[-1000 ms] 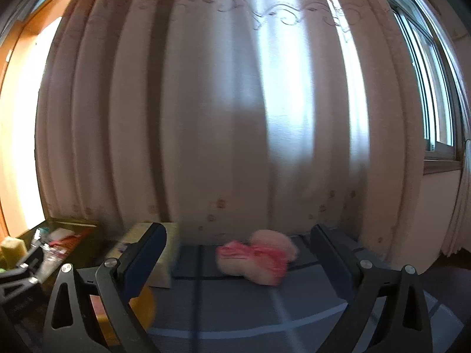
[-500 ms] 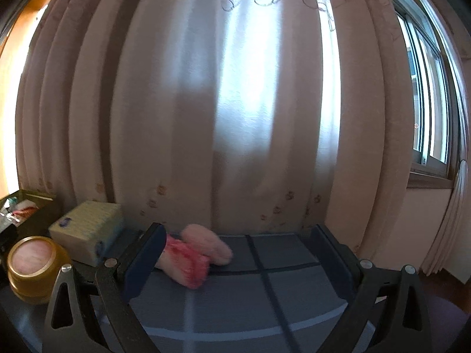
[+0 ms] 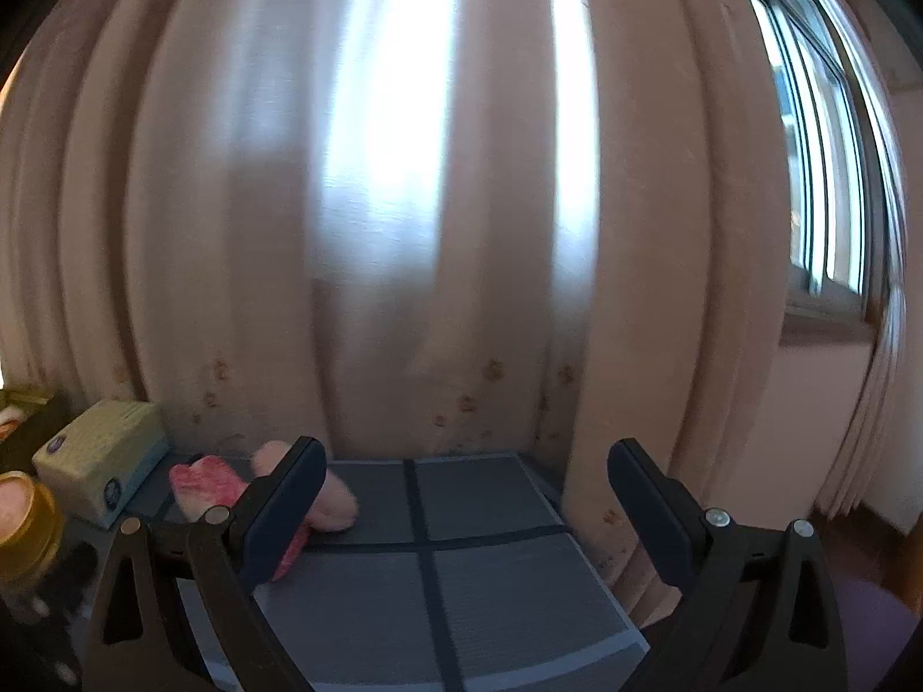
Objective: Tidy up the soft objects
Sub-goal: 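Grasp the pink knitted shoe with the left tool while the right tool grasps the pink fluffy pad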
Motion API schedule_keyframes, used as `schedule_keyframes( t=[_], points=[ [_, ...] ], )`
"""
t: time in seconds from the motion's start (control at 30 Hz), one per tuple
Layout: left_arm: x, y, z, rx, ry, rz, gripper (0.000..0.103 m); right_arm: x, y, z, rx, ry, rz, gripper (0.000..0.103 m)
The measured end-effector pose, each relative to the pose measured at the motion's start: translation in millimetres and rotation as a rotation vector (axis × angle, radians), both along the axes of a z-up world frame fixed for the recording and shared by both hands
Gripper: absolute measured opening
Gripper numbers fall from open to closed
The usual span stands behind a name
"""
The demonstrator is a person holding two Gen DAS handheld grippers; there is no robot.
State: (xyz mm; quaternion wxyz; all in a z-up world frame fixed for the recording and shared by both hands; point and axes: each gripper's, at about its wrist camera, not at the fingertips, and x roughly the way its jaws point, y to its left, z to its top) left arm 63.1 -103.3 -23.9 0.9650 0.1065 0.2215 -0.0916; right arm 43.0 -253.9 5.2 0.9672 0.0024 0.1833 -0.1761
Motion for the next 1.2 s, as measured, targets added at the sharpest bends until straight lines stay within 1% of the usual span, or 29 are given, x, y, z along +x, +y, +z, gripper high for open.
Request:
schedule_keyframes(
  t=[0.07, 0.17, 0.33, 0.53, 0.63, 0.67, 0.73, 0.8, 0.83, 0.9, 0.93, 0.97, 1.03, 1.07, 1.2],
  points=[
    [4.9, -14.1, -1.5, 0.006, 0.008, -0.017, 0.103, 2.5, -11.7, -2.4, 0.038, 0.003, -0.012, 0.100],
    [18.2, -34.8, -3.8, -0.001, 0.044, -0.040, 0.103, 4.8, -17.6, -2.9, 0.036, -0.001, -0.022, 0.100],
    [54.9, -53.6, -11.2, -0.050, 0.148, -0.027, 0.102, 7.2, -19.1, -4.6, 0.038, 0.005, -0.023, 0.100],
    [96.6, -71.6, -26.9, -0.029, 0.276, 0.008, 0.101, 6.2, -19.9, -5.4, 0.045, 0.000, -0.038, 0.100],
    [113.1, -70.8, -39.8, -0.023, 0.377, 0.040, 0.097, 6.9, -20.6, -5.8, 0.048, 0.003, -0.040, 0.100],
    [118.8, -67.2, -45.1, -0.040, 0.422, 0.047, 0.094, 7.0, -20.5, -5.8, 0.048, 0.003, -0.041, 0.100],
    [127.0, -57.2, -52.5, -0.098, 0.490, 0.050, 0.090, 7.2, -20.3, -5.4, 0.047, 0.002, -0.041, 0.100],
    [127.9, -47.6, -51.3, -0.154, 0.487, 0.055, 0.085, 7.5, -20.3, -5.4, 0.048, 0.004, -0.041, 0.100],
    [127.3, -44.8, -51.2, -0.164, 0.485, 0.064, 0.082, 7.7, -20.5, -5.5, 0.049, 0.005, -0.041, 0.100],
    [123.7, -39.6, -50.0, -0.183, 0.476, 0.075, 0.073, 7.8, -21.0, -5.7, 0.052, 0.005, -0.040, 0.100],
    [120.7, -36.9, -49.0, -0.200, 0.472, 0.078, 0.062, 7.6, -21.0, -5.6, 0.053, 0.004, -0.039, 0.100],
    [118.6, -31.5, -48.1, -0.222, 0.468, 0.080, 0.056, 7.4, -20.9, -5.5, 0.053, 0.004, -0.039, 0.100],
    [114.4, -17.4, -47.8, -0.273, 0.468, 0.082, 0.040, 7.2, -20.5, -5.6, 0.051, 0.004, -0.038, 0.100],
    [112.1, -11.4, -47.9, -0.292, 0.467, 0.086, 0.038, 7.3, -20.3, -5.7, 0.051, 0.005, -0.038, 0.100],
    [96.2, 14.7, -45.5, -0.344, 0.438, 0.122, 0.038, 7.6, -19.7, -6.1, 0.048, 0.007, -0.034, 0.100]
  ],
)
